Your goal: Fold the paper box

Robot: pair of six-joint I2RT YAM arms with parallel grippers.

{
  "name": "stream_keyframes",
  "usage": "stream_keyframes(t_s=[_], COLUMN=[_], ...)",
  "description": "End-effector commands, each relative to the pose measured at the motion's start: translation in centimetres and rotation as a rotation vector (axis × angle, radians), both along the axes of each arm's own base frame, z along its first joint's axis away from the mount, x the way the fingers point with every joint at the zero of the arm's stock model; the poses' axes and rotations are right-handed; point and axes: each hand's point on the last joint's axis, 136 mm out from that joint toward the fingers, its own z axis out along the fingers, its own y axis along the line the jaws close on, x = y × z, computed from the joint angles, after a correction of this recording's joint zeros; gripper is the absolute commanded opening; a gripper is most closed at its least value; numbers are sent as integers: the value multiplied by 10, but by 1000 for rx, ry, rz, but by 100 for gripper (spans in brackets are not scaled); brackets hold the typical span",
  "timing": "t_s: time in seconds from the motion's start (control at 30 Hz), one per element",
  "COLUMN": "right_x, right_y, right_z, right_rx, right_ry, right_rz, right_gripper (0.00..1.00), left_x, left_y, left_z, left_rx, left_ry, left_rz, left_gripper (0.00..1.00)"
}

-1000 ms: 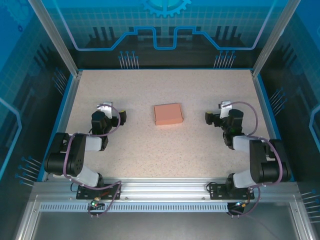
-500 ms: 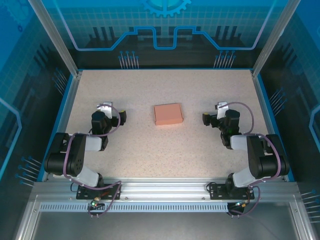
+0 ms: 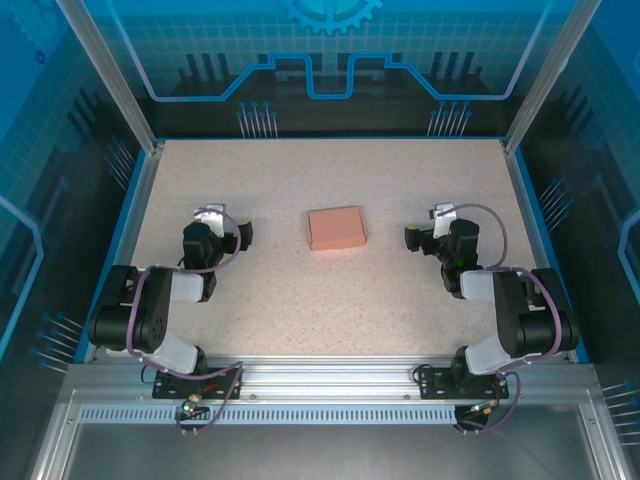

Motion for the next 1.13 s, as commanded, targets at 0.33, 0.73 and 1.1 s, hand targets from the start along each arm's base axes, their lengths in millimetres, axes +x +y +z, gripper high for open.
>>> stream_keyframes(t_s=[0.33,0.73,1.1], right_x=[5,5,5], right_y=[3,4,3], right_z=[10,10,10], right_rx=[-12,-14,-18], right_ry=[-41,-41,-41], right_rz=[6,7,3], right_gripper=[100,100,100], left_x=[1,1,1], left_y=[-1,-1,-1], left_z=[3,3,4], left_rx=[-17,-17,-18], left_ry=[-20,-20,-22], left_rz=[-5,-6,-6], left_gripper=[99,99,99])
